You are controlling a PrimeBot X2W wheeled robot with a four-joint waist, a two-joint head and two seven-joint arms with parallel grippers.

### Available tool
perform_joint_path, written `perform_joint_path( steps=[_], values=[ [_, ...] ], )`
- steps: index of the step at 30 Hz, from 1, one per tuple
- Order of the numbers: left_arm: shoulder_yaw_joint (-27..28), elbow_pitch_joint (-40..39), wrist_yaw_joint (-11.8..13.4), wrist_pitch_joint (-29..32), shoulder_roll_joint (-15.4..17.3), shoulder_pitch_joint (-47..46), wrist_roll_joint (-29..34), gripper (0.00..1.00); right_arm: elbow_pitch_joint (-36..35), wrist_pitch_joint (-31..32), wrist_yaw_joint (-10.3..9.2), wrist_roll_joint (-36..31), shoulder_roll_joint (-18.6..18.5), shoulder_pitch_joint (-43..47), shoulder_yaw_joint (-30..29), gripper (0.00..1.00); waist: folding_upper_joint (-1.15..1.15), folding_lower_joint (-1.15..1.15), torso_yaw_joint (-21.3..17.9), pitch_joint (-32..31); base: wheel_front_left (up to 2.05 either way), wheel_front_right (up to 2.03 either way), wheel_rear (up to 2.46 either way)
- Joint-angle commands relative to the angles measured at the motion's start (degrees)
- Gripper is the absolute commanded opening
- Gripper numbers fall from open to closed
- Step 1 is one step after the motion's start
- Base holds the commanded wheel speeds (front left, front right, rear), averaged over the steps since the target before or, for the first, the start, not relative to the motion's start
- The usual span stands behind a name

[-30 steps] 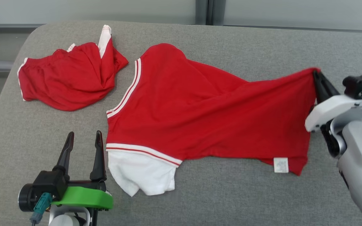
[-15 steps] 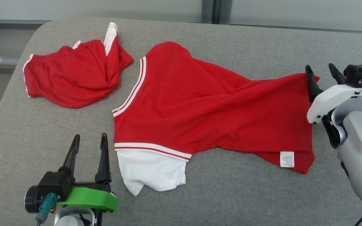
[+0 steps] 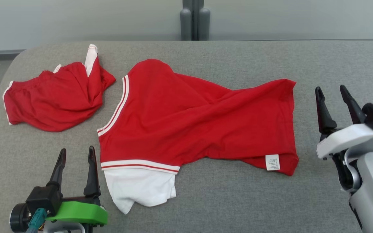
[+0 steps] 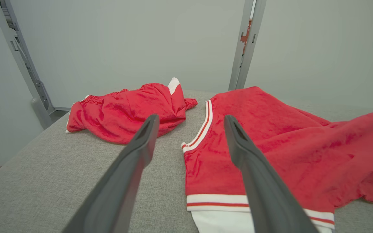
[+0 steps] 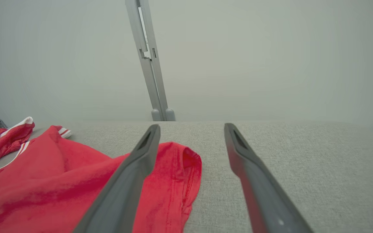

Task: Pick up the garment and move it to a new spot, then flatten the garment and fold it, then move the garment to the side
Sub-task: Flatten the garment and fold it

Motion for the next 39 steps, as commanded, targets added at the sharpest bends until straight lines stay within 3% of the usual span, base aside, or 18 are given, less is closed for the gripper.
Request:
perform_joint_path(
  steps=[1, 8, 17, 28, 39],
  values=[
    [0.4, -0.1, -0.3, 0.0, 0.1, 0.7, 0.4, 1.00, -1.7, -0.2, -0.08, -0.6, 0.2, 2.2, -0.4, 1.00, 0.00, 0.00, -1.8, -1.8, 0.00, 0.00, 0.00],
    [1.6, 0.2, -0.6, 0.0, 0.1, 1.9, 1.2, 1.00, -14.1, -0.2, -0.08, -3.1, 2.3, 13.8, -3.6, 1.00, 0.00, 0.00, -2.8, -3.2, 0.00, 0.00, 0.00],
    [2.5, 0.6, -1.0, 0.0, 0.1, 3.0, 2.4, 1.00, -22.5, -0.2, -0.08, -6.0, 6.6, 23.7, -6.4, 1.00, 0.00, 0.00, -2.5, -5.0, 0.00, 0.00, 0.00],
    [3.8, 1.1, -1.4, 0.0, 0.1, 4.2, 4.0, 1.00, -23.8, -0.2, -0.08, -9.3, 10.4, 29.6, -6.3, 1.00, 0.00, 0.00, -1.7, -6.7, 0.00, 0.00, 0.00],
    [4.3, 1.8, -2.3, 0.0, 0.4, 5.8, 4.4, 1.00, -23.3, -0.2, -0.08, -10.6, 11.6, 30.5, -6.9, 1.00, 0.00, 0.00, -1.4, -7.2, 0.00, 0.00, 0.00]
  ],
)
